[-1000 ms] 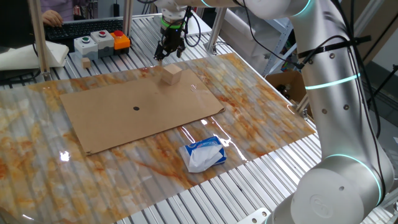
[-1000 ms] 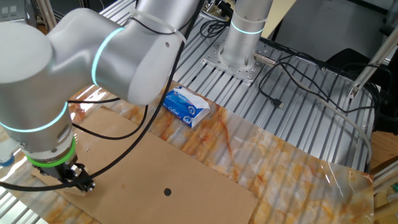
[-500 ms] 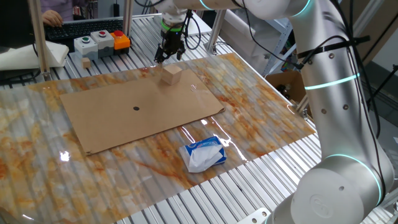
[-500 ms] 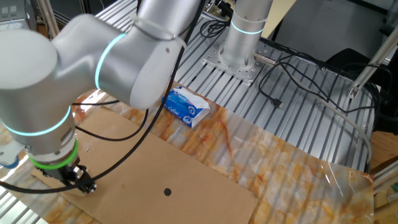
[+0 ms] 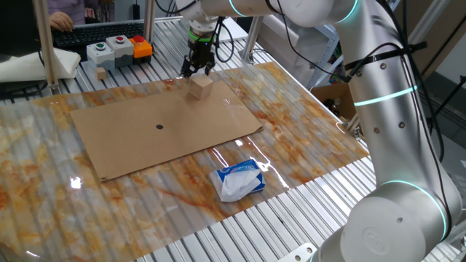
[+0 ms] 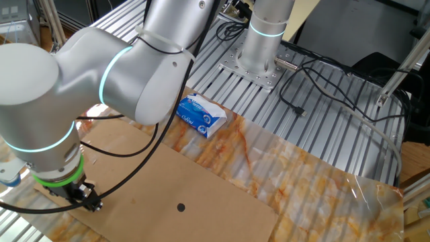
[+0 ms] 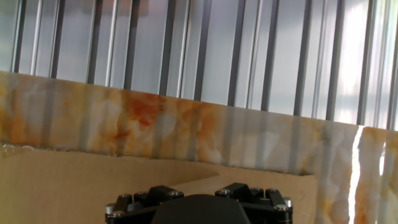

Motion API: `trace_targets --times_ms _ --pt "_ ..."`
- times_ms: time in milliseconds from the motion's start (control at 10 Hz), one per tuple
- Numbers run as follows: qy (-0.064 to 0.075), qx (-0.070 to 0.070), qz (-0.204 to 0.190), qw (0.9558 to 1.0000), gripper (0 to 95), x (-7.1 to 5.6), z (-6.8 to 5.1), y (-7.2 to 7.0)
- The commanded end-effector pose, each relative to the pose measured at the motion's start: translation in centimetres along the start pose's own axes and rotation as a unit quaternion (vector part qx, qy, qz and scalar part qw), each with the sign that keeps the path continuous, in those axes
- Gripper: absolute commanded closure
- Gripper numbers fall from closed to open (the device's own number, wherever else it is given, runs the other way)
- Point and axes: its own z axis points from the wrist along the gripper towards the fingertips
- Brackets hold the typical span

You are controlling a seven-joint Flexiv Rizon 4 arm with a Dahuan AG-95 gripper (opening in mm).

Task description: Hold a small block with the gripper and sweep it from left to right on the table

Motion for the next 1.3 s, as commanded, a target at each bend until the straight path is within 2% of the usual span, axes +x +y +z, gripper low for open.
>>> trace_targets --times_ms 100,600,700,1300 --pt "0.001 -0.004 0.001 1.0 19.0 0.0 0.27 0.05" --pt "0.0 -0.006 0.003 1.0 19.0 -0.02 0.68 0.16" --pt "0.0 -0.006 0.002 1.0 38.0 -0.02 0.69 0.16" --pt "0.0 -0.008 0.0 1.0 38.0 -0.03 0.76 0.22"
